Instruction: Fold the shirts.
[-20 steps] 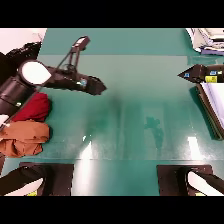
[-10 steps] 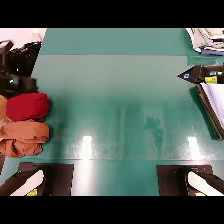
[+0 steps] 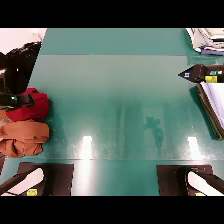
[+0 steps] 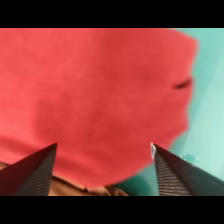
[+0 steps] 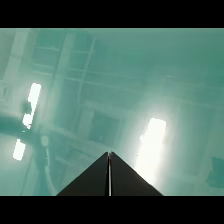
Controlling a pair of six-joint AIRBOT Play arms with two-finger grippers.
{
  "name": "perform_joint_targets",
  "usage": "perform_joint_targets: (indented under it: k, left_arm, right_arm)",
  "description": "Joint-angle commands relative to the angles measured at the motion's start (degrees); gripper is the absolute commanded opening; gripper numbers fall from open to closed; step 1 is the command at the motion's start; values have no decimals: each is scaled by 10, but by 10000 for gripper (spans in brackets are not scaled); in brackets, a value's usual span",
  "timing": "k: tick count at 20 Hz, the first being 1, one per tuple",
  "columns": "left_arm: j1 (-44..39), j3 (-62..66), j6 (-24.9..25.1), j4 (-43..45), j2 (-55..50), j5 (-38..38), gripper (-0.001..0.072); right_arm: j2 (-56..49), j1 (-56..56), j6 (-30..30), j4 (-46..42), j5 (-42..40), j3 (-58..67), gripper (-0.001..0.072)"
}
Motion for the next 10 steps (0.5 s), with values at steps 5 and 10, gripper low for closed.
perform_joint_targets:
  k: [5,10]
  left_arm:
    - [4,-13,-14,7,-34,29,19]
    - [-18,46,-14,-38,22,5,23]
  right_arm:
    - [0,0,0,0,-1,0,20]
    - [0,0,0,0,-3,34,20]
